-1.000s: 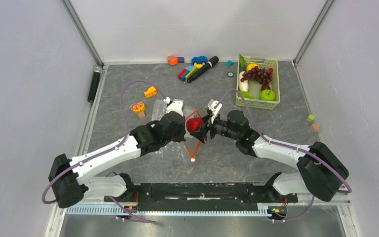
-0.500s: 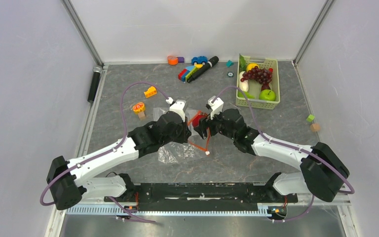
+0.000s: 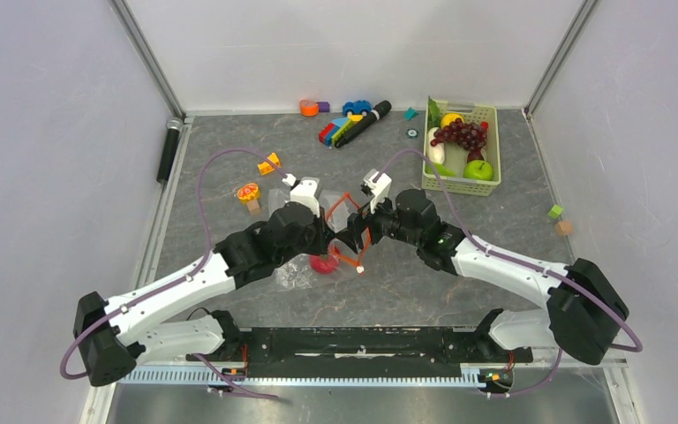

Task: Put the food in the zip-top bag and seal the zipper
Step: Place the fake vegetable in the zipper food storage bag, then pick up the fake fruit from the bin.

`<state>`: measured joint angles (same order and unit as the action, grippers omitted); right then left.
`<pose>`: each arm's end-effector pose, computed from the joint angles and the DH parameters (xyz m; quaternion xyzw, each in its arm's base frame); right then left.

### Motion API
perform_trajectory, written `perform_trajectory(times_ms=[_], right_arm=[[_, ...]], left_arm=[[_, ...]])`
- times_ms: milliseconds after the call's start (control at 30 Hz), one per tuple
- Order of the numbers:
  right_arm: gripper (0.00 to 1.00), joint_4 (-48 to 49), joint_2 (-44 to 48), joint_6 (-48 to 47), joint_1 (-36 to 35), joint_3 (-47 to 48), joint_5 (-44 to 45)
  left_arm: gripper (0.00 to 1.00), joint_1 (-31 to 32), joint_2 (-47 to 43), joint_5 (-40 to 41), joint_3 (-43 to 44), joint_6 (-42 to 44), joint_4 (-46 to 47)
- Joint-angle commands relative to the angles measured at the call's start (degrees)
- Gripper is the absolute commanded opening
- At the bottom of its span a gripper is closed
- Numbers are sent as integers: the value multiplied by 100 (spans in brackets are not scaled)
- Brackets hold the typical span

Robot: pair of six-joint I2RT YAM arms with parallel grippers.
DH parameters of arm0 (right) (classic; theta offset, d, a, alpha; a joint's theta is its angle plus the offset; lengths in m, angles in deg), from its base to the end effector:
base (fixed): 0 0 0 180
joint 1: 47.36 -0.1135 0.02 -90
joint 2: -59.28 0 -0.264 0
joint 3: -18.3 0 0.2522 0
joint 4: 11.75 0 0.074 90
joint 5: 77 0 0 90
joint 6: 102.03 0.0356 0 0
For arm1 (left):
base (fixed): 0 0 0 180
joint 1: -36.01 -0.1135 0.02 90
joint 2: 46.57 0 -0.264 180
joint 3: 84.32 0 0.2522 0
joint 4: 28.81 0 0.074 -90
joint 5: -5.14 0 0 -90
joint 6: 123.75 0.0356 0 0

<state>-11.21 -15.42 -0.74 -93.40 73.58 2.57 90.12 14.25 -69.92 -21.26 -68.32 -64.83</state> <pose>0.1976 0.2142 0.2490 -0.2924 0.7574 0.3427 0.4727 0.1443 -0.1837 0.2936 0.0880 0.8723 -0.2445 0.4143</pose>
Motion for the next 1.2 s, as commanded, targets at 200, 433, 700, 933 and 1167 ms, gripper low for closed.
perform_trajectory(times_ms=[200, 433, 700, 933, 1167], right_arm=[[98, -184, 647, -538, -12, 598, -781], [98, -952, 1349, -775, 154, 869, 988], [98, -2254, 640, -109, 1884, 1721, 2379], [98, -3179, -1129, -537, 2822, 3183, 2747], [98, -3645, -2865, -82, 3539, 4890, 2596]], left_arm=[[3, -34, -816, 1145, -88, -432, -154], [6, -32, -1125, 2089, 20, -775, -490], [6, -32, -1114, 2495, 596, -1299, -894], [5, -36, -518, 2499, 1541, -1530, -1751], [6, -39, 17, 1999, 1968, -1562, -2160]])
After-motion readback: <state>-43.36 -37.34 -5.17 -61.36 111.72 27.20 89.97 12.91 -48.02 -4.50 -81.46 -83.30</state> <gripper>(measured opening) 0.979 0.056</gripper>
